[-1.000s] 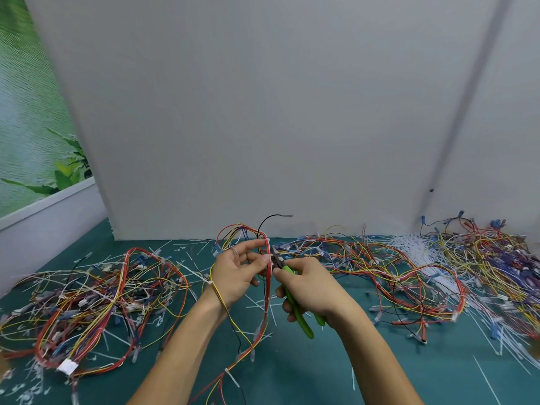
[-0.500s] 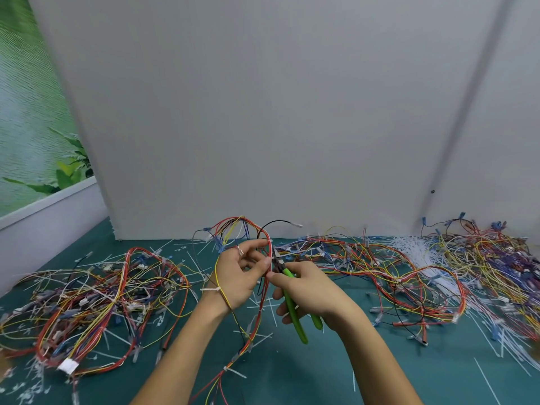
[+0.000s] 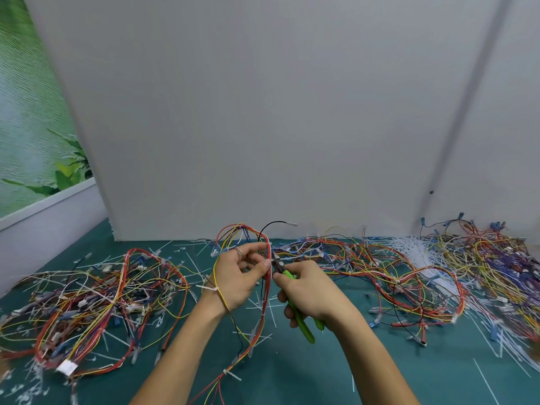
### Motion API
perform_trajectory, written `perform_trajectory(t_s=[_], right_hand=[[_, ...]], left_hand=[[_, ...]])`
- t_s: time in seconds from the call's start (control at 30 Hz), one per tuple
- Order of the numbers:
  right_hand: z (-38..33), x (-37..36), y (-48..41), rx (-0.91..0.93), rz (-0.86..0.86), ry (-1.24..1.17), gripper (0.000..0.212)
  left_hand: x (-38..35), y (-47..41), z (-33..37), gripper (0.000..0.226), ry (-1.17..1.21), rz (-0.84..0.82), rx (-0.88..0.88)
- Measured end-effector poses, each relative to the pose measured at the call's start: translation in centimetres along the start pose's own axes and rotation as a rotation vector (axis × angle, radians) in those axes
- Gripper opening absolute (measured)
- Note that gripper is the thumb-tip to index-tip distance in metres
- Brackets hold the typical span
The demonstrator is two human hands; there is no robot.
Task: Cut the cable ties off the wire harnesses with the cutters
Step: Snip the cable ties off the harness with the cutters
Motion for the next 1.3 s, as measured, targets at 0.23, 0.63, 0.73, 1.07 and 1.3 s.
perform_trajectory(t_s=[0.23, 0.63, 0.73, 1.07, 1.3], right_hand=[[0.1, -0.5, -0.1, -0.002, -0.048, -0.055, 0.021], [-0.1, -1.2, 0.1, 0.005, -0.062, -0.05, 0.023], [-0.3, -1.0, 0.1, 0.025, -0.023, 0.0, 0.027], [-0.5, -1.1, 0.1, 0.021, -0.039, -0.082, 0.022], [-0.3, -1.5, 0.0, 0.03, -0.078, -0.008, 0.013]], left_hand=[[0.1, 0.0, -0.2, 0.03, 0.04, 0.006, 0.015], [0.0, -0.2, -0.7, 0.028, 0.084, -0.013, 0.046], [0.1, -0.3, -0.8, 0.027, 0.1, -0.009, 0.053], [-0.2, -0.3, -1.1, 0.024, 0.176, 0.033, 0.124], [-0.1, -0.4, -1.4, 0.024, 0.163, 0.039, 0.13]])
Point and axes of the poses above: each hand's wrist, its own y-axis away from the middle knuckle, its own x-axis out of the back of the hand, z = x × y, the point moved 9 cm from there along -y, towards the middle knuckle, and after that the axes turned 8 degrees about -y, right-handed, at the moved point
